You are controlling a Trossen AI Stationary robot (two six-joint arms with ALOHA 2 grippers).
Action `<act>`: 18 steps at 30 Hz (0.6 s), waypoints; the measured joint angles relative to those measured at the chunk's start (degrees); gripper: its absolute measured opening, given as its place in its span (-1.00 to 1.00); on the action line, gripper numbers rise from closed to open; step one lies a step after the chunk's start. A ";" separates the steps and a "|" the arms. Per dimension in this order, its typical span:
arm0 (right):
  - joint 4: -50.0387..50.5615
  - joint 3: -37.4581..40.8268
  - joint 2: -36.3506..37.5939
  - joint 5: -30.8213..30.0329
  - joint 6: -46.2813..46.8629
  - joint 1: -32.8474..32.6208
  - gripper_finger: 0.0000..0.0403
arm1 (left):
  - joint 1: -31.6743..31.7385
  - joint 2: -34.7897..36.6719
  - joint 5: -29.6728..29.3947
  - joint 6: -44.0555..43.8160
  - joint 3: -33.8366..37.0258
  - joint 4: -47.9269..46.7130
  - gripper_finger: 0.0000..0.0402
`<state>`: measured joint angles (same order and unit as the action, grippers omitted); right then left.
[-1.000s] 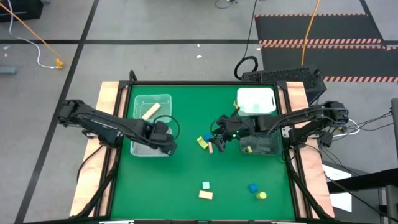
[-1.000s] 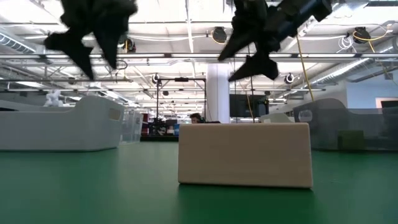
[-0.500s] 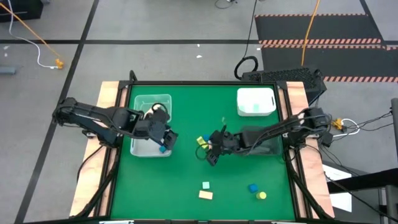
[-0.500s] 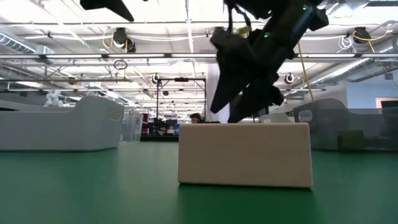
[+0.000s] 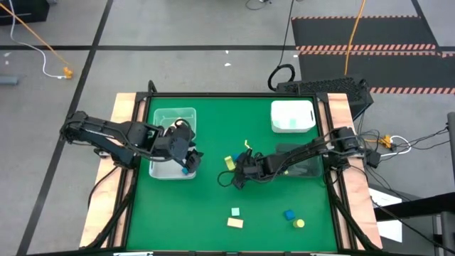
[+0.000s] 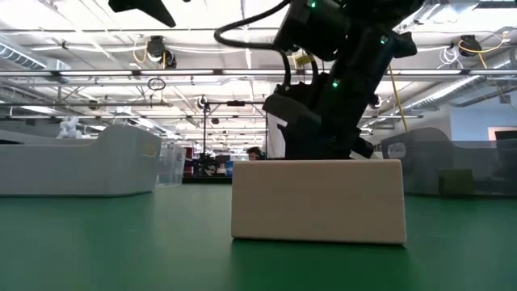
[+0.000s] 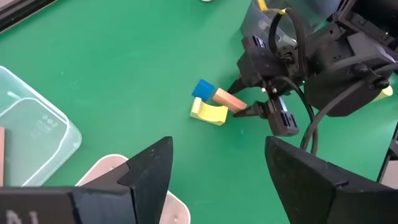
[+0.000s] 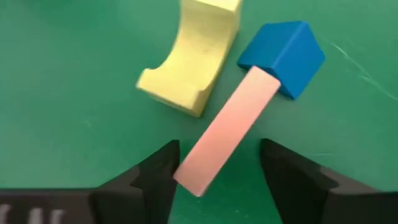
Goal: Sort & place blocks by color
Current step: Put the top brown block into the transparent bin
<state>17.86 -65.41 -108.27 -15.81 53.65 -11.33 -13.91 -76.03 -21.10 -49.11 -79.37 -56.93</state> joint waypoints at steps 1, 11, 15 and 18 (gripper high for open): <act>0.23 0.00 0.00 0.21 0.72 0.02 -0.02 | 0.00 0.00 0.00 0.29 0.00 0.00 0.26; 0.25 0.00 1.16 6.87 0.99 0.08 -0.81 | 0.38 0.00 0.00 3.94 0.01 0.09 0.26; 1.71 0.11 4.90 8.53 0.40 0.64 -0.81 | 1.42 0.00 -0.08 6.87 0.02 0.24 0.26; 1.87 0.09 9.01 7.52 -1.44 2.27 -0.81 | 2.15 -0.02 -1.76 10.58 0.04 0.65 0.26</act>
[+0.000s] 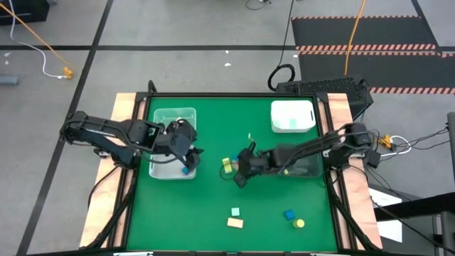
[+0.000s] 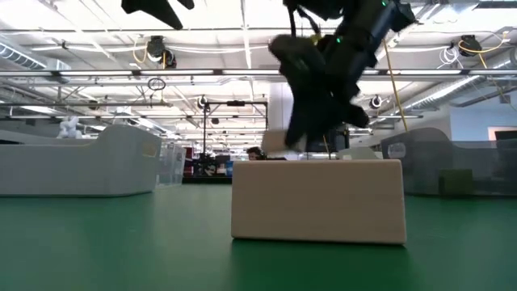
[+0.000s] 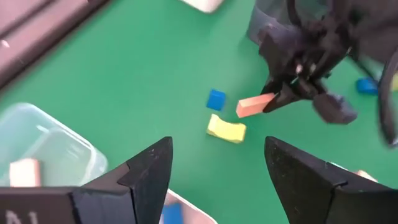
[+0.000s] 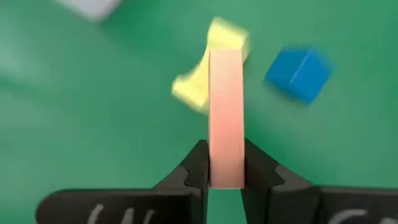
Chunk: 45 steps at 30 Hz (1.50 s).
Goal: Sort & place blocks by color
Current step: Put the top brown block into the transparent bin
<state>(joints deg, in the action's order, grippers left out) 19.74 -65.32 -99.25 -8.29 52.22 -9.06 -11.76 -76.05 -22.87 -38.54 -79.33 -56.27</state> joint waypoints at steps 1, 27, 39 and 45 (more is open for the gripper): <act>-0.08 0.06 1.32 -0.38 -0.98 0.62 -0.81 | 0.23 0.00 -0.77 1.52 0.00 0.38 0.26; -38.66 0.13 17.08 7.32 -49.96 9.66 -0.81 | 2.01 0.00 -11.07 43.53 0.04 37.64 0.26; -42.24 0.13 17.08 8.81 -52.56 9.72 -0.81 | 2.18 0.00 -7.53 37.78 0.04 37.12 0.15; -42.24 0.13 17.08 8.86 -52.51 8.45 -0.79 | 1.94 0.00 -0.37 37.02 0.04 37.13 -0.34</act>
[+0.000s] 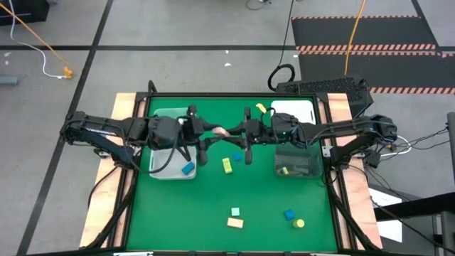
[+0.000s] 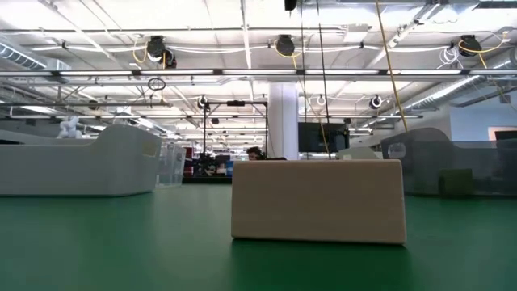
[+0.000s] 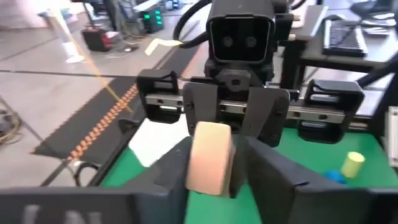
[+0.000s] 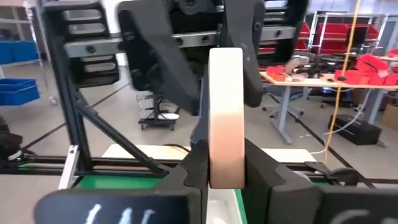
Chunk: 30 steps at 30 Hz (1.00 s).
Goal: Sort & place blocks by color
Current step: Put the top brown block into the transparent bin
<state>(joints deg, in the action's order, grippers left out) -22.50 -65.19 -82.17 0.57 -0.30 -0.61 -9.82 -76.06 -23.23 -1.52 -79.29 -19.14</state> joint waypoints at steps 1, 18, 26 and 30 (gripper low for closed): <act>0.00 0.00 0.00 0.01 0.02 -0.20 -0.78 | 0.02 0.00 1.04 0.04 0.00 0.00 -0.44; 18.19 0.02 2.48 -2.29 10.43 -0.61 -0.10 | 0.06 -0.04 7.14 0.22 0.02 -2.49 -0.70; 31.93 0.12 3.29 -10.90 13.16 -0.15 0.22 | 4.15 -0.04 4.37 -0.39 0.02 -10.46 -0.69; 31.86 3.29 3.15 -12.56 13.80 1.21 0.23 | 8.77 -0.04 3.74 -5.56 0.02 -17.60 -0.69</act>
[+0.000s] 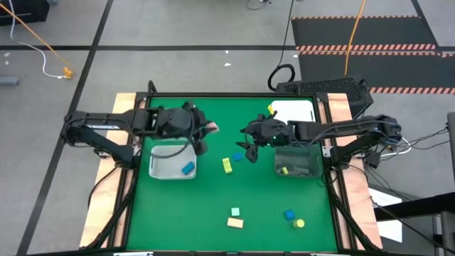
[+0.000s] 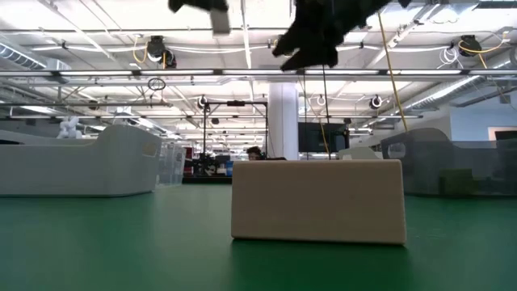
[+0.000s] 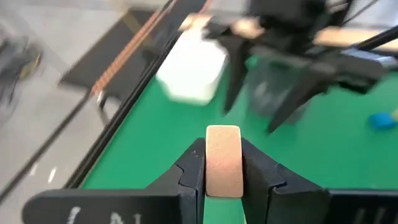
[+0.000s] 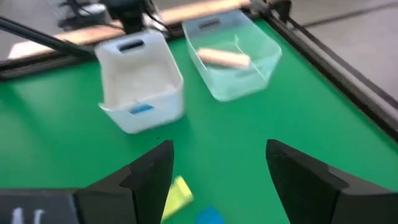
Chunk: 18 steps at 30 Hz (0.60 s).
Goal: Sort & place blocks by color
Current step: Put the top brown block into the transparent bin
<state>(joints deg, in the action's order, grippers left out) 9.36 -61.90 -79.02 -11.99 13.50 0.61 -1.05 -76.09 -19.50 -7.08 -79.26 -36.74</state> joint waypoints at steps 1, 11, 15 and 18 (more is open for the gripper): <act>-0.53 0.97 -0.04 0.02 0.52 0.35 0.22 | 1.21 0.00 -0.05 -1.32 0.00 -2.14 -0.69; -22.88 18.74 -0.26 0.19 1.97 3.30 0.18 | 14.47 0.07 -2.76 -11.72 4.45 -15.75 -0.68; -35.87 25.55 -0.31 1.64 6.86 3.86 0.18 | 19.36 0.08 -2.76 -15.85 10.32 -16.49 -0.68; -38.64 27.73 -0.31 1.59 8.28 3.89 0.18 | 23.02 0.04 -2.68 -19.42 16.27 -15.01 -0.68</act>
<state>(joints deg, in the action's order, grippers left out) -29.28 -34.17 -79.33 -10.39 21.78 4.49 21.96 -76.05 -22.17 -26.50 -63.00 -51.75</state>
